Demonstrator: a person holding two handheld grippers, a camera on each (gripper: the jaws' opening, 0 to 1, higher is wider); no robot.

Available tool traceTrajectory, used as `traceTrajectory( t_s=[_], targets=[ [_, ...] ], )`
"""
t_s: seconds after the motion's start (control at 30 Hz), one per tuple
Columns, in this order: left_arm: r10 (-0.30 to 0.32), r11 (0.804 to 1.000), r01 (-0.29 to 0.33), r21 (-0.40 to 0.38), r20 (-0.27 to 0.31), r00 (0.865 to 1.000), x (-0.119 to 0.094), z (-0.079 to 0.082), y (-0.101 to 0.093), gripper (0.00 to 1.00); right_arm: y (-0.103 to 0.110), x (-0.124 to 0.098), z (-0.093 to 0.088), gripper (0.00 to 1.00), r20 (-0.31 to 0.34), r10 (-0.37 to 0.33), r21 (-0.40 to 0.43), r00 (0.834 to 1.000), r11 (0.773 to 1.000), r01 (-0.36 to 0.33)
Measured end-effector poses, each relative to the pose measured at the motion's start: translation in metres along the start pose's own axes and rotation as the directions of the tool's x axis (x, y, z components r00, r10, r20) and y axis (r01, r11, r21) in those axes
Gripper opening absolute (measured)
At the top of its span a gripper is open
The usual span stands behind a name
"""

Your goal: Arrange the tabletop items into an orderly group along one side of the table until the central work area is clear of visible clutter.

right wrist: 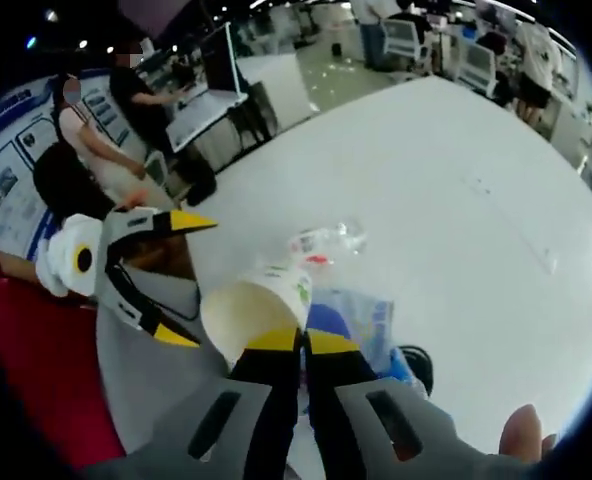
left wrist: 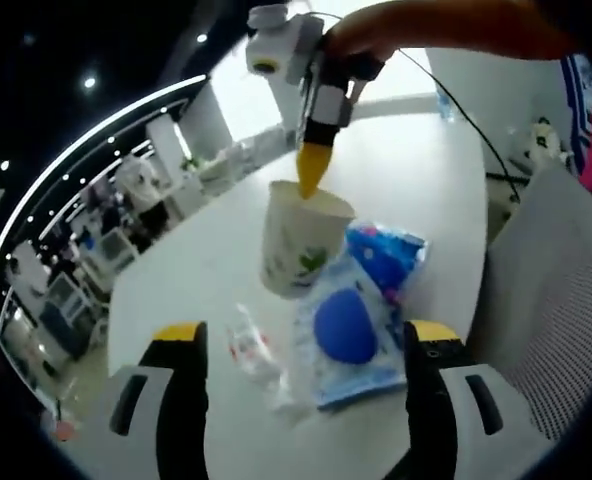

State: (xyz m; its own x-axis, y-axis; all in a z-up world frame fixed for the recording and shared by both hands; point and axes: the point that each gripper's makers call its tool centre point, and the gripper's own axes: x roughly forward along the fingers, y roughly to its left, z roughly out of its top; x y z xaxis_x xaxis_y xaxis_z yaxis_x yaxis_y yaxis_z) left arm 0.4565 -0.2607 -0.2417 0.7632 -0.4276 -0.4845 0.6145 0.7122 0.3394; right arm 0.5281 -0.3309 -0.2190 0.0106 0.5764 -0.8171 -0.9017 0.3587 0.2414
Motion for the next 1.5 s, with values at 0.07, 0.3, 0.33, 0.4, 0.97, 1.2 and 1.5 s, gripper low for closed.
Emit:
traceTrajectory(
  t_s=[0.07, 0.3, 0.33, 0.4, 0.97, 1.2, 1.5],
  targets=[
    [0.002, 1.0, -0.002, 0.028, 0.019, 1.0, 0.001, 0.009, 0.001, 0.77, 0.005, -0.001, 0.001, 0.02, -0.01, 0.01, -0.006, 1.0, 1.0, -0.01],
    [-0.007, 0.998, 0.003, 0.056, 0.06, 0.998, 0.005, 0.026, 0.001, 0.78, 0.018, -0.004, 0.008, 0.02, -0.013, 0.042, -0.014, 0.999, 0.999, -0.042],
    [-0.009, 0.998, 0.005, 0.06, 0.064, 0.998, 0.005, 0.028, 0.0, 0.78, 0.019, -0.004, 0.009, 0.02, -0.014, 0.043, -0.016, 0.999, 0.999, -0.043],
    [-0.012, 0.998, 0.007, 0.069, 0.073, 0.997, 0.007, 0.033, 0.0, 0.78, 0.021, -0.005, 0.01, 0.02, -0.02, 0.046, -0.023, 0.999, 0.999, -0.046],
    [-0.045, 0.985, 0.015, 0.174, 0.169, 0.985, 0.015, 0.07, -0.005, 0.69, 0.038, -0.012, 0.013, 0.02, -0.034, 0.074, -0.044, 0.997, 0.996, -0.076],
    [-0.061, 0.986, 0.028, 0.165, 0.197, 0.978, 0.014, 0.075, -0.006, 0.63, 0.039, -0.013, 0.013, 0.02, -0.039, 0.083, -0.041, 0.996, 0.996, -0.084],
    [-0.079, 0.985, 0.041, 0.167, 0.23, 0.97, 0.012, 0.08, -0.009, 0.51, 0.043, -0.014, 0.012, 0.02, -0.054, 0.09, -0.045, 0.994, 0.995, -0.093]
  ],
)
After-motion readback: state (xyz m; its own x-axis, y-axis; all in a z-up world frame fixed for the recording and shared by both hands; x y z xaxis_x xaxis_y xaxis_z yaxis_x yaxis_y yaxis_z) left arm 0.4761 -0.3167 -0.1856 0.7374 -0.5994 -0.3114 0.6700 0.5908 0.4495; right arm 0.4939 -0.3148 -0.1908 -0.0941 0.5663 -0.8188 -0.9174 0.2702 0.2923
